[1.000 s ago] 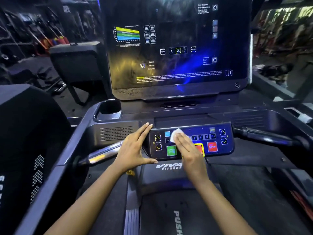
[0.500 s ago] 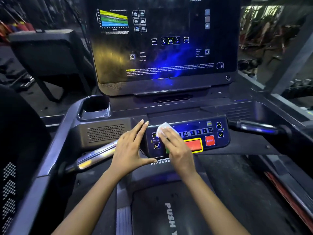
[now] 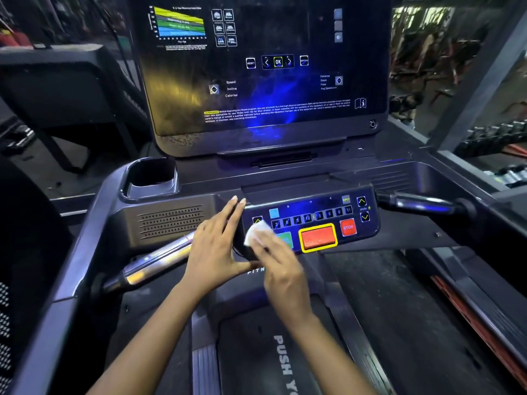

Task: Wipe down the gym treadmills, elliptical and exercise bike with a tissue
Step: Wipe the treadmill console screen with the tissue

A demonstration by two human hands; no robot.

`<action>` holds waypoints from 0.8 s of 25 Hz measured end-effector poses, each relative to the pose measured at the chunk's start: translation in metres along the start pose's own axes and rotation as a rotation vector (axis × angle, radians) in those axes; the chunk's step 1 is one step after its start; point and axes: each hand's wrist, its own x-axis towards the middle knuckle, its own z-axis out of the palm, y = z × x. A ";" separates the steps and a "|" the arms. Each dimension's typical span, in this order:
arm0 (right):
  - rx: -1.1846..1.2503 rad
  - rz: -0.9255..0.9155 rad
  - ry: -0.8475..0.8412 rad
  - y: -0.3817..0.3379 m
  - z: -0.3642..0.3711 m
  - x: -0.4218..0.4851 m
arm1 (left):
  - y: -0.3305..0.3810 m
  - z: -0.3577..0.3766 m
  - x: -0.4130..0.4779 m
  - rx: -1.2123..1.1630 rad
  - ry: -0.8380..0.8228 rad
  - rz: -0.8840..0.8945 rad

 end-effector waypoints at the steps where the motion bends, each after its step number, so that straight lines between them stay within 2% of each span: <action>1: 0.016 -0.034 -0.042 -0.005 0.007 -0.011 | 0.000 0.000 0.000 -0.007 0.003 0.002; 4: 0.004 -0.130 -0.148 0.014 0.002 -0.029 | 0.001 -0.001 -0.001 0.007 -0.004 0.002; 6: -0.029 -0.145 -0.124 0.033 -0.012 -0.032 | 0.001 -0.002 -0.001 0.030 -0.014 -0.004; 10: -0.053 -0.057 -0.006 0.037 -0.018 -0.004 | 0.002 -0.002 0.000 0.043 -0.029 -0.011; 14: -0.056 -0.186 -0.097 0.017 0.001 0.017 | 0.003 -0.003 0.000 0.027 -0.020 -0.009; 17: -0.107 -0.294 -0.141 0.036 -0.013 -0.007 | 0.004 -0.004 0.000 0.035 -0.019 -0.010; 20: -0.124 -0.279 -0.129 0.051 -0.034 -0.017 | 0.003 -0.003 0.000 0.045 -0.033 -0.007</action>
